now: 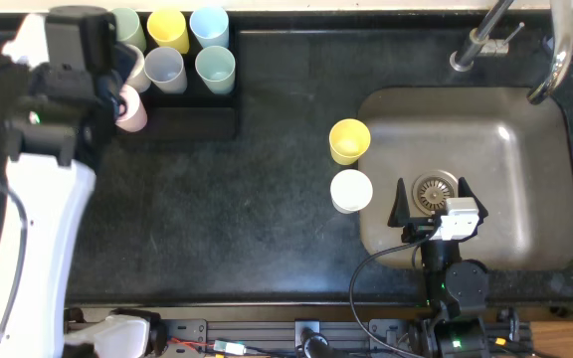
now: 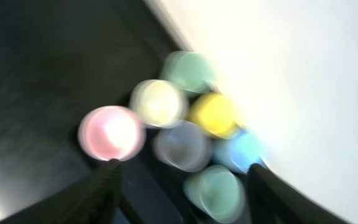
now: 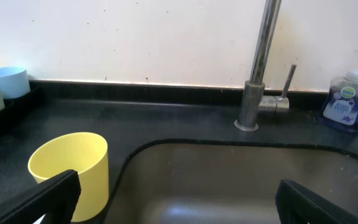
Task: Store Cups
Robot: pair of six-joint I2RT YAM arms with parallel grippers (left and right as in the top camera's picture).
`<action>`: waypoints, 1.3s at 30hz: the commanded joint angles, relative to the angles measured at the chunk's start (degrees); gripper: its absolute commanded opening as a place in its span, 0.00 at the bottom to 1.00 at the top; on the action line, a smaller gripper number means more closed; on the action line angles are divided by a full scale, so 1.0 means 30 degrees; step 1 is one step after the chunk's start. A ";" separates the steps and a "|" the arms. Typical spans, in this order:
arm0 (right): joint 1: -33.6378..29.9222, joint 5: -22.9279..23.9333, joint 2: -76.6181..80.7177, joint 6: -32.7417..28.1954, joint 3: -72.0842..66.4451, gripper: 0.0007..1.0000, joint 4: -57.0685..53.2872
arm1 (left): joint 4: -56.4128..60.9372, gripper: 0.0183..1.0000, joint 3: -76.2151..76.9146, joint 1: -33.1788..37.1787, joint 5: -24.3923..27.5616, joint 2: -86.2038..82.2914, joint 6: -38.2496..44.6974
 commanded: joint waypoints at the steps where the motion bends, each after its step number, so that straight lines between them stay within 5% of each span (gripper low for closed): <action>1: -0.0036 -0.0146 -0.0146 0.0000 -0.0255 1.00 0.0095 | -0.0015 0.86 0.0940 -0.3264 0.0685 0.0393 0.5013; 5: -0.0036 -0.0146 -0.0146 0.0000 -0.0255 1.00 0.0095 | -0.0954 1.00 0.2164 -0.6149 0.2659 0.1763 0.5238; 13: -0.0036 -0.0146 -0.0146 0.0000 -0.0255 1.00 0.0095 | -0.5697 1.00 0.6717 -1.0528 0.5297 0.7868 0.5085; 23: -0.0036 -0.0146 -0.0146 0.0000 -0.0255 1.00 0.0095 | -0.6484 0.96 0.8553 -1.1511 0.7563 1.3500 0.4014; 35: -0.0036 -0.0146 -0.0146 -0.0007 -0.0255 1.00 0.0095 | -0.3920 0.65 0.8582 -1.1438 0.6878 1.5737 0.3271; 37: -0.0036 -0.0146 -0.0146 0.0000 -0.0255 1.00 0.0095 | -0.3883 0.50 0.8582 -1.1431 0.6564 1.5956 0.2703; 39: -0.0036 -0.0146 -0.0146 -0.0007 -0.0255 1.00 0.0095 | -0.3854 0.20 0.8582 -1.1431 0.6484 1.6021 0.2550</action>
